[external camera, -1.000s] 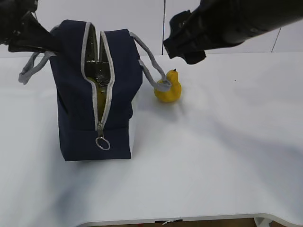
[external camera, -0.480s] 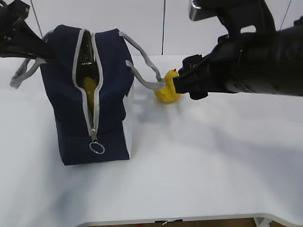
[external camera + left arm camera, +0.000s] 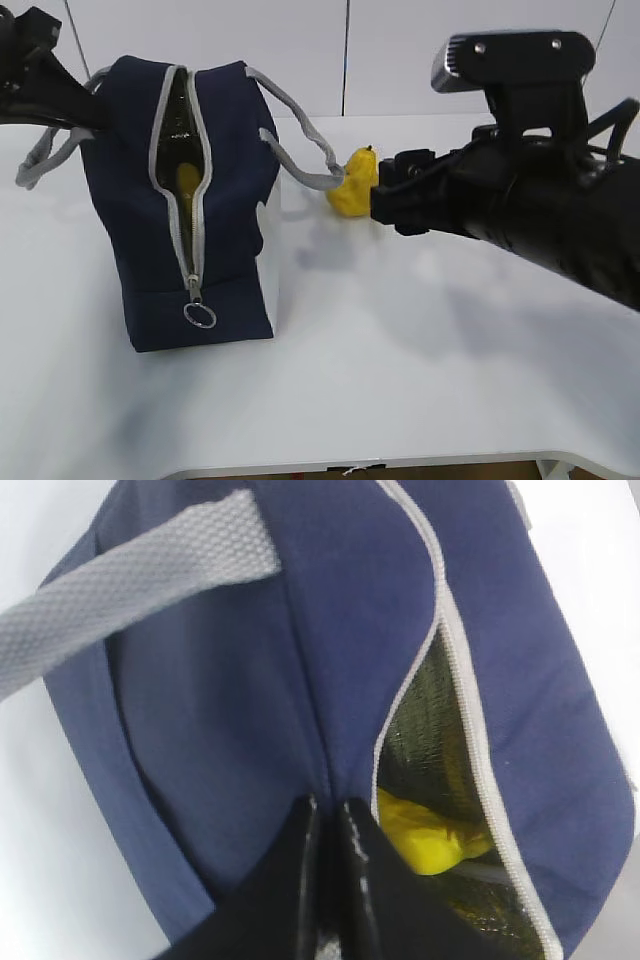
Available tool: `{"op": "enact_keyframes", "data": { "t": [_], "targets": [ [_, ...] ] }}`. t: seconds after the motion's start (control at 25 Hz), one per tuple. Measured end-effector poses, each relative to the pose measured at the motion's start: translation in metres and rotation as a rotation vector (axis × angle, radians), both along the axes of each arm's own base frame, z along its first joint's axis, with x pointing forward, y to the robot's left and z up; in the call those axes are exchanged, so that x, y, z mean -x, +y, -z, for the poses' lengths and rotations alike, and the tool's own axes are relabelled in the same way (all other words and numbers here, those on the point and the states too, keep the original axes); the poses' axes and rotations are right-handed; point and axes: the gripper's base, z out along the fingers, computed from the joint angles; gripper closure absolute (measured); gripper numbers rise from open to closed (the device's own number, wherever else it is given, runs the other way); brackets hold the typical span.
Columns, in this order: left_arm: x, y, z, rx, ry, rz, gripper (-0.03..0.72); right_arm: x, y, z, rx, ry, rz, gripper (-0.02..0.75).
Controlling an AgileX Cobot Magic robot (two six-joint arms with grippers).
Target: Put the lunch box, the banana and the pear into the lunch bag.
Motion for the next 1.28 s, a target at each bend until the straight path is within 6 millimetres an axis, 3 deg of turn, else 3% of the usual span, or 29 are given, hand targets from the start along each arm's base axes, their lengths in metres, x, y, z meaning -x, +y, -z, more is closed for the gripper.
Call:
{"op": "enact_keyframes", "data": {
  "t": [0.36,0.64,1.04,1.28],
  "targets": [
    [0.0,0.0,0.0,-0.003,0.0,0.003,0.702,-0.014,-0.001,0.034,0.036,0.031,0.146,0.178],
    [0.0,0.0,0.0,-0.003,-0.001,0.003,0.702,-0.028,0.0,0.041,-0.155,0.009,0.344,0.178],
    [0.0,0.0,0.0,-0.006,-0.006,0.009,0.702,-0.062,0.035,0.053,-0.122,0.011,0.323,0.178],
    [0.0,0.0,0.0,-0.014,-0.008,0.013,0.702,-0.061,0.041,0.045,-0.073,0.026,0.229,0.178]
  ]
}}
